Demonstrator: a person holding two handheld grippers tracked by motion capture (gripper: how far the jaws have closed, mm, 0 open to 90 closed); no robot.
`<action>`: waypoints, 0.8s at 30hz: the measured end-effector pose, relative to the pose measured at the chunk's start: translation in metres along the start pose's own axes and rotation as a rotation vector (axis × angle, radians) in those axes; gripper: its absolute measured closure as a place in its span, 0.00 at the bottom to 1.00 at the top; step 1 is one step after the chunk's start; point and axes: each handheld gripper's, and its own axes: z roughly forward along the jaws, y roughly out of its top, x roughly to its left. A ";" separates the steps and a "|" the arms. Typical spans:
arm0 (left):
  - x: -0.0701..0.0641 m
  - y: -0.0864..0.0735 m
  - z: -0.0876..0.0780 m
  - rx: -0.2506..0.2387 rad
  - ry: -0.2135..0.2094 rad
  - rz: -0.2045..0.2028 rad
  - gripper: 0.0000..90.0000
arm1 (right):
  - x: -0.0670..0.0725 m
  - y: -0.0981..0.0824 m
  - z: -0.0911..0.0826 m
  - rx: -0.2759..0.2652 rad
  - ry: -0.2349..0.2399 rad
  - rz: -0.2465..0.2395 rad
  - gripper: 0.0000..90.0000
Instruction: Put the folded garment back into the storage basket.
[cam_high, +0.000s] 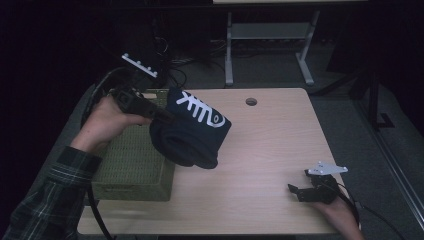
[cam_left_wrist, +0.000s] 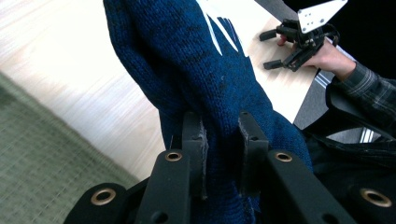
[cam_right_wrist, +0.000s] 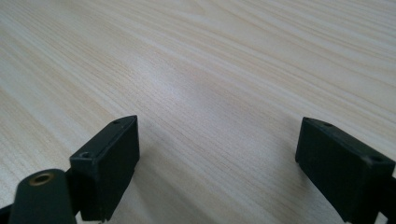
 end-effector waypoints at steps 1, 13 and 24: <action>0.002 -0.002 -0.004 -0.005 0.005 -0.008 0.86 | 0.000 0.000 0.000 0.000 0.000 0.000 0.15; 0.022 -0.030 -0.045 -0.049 0.060 -0.086 0.86 | 0.000 0.000 0.000 0.000 -0.004 0.002 0.15; 0.037 -0.059 -0.074 -0.069 0.121 -0.140 0.86 | 0.000 0.000 0.000 0.000 -0.006 0.004 0.15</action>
